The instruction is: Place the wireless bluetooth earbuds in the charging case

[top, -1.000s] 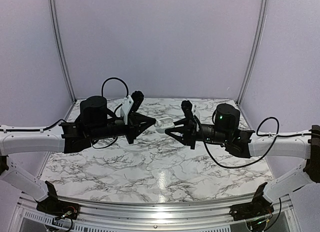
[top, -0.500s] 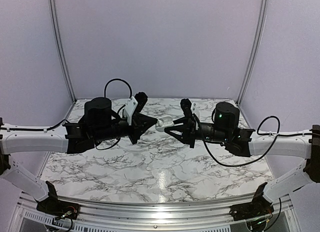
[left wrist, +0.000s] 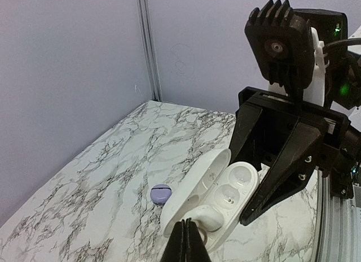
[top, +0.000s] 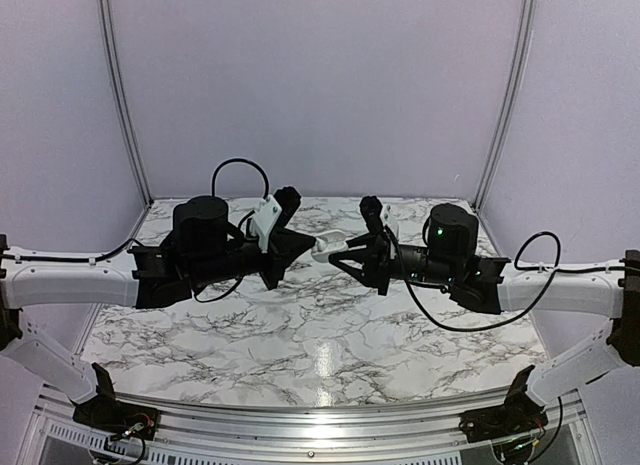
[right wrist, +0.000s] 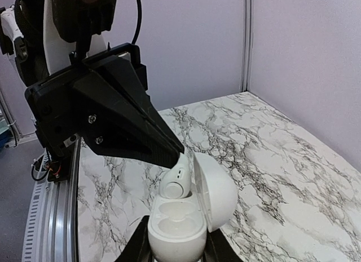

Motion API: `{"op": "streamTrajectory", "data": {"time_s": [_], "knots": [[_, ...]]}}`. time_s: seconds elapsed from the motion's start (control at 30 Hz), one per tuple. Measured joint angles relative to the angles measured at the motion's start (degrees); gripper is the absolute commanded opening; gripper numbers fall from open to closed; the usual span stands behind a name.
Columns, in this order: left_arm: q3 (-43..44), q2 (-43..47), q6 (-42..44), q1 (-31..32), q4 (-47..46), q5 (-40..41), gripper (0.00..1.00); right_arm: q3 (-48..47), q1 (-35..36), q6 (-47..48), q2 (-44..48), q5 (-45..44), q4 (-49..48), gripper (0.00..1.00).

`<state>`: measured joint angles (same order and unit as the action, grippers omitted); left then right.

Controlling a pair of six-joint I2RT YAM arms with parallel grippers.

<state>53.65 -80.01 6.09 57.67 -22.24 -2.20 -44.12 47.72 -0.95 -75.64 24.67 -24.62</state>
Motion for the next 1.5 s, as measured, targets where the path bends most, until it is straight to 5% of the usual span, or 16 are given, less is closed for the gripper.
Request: {"op": "streamTrajectory", "data": {"time_s": [0.53,1.0,1.17,1.5], "knots": [[0.94,-0.87,1.99,0.15,1.55,-0.02,0.0,0.0,0.0,0.31,0.22,-0.17,0.85,0.0],[2.89,-2.05,3.43,3.28,4.57,9.4,0.0,0.0,0.0,0.24,0.22,-1.01,0.9,0.0],[2.89,-2.05,3.98,3.39,4.63,9.2,0.14,0.0,0.0,0.09,0.22,-1.14,0.83,0.0],[2.78,-0.94,3.8,3.37,5.7,8.5,0.25,0.9,-0.07,0.68,0.22,0.04,-0.72,0.0]]}}
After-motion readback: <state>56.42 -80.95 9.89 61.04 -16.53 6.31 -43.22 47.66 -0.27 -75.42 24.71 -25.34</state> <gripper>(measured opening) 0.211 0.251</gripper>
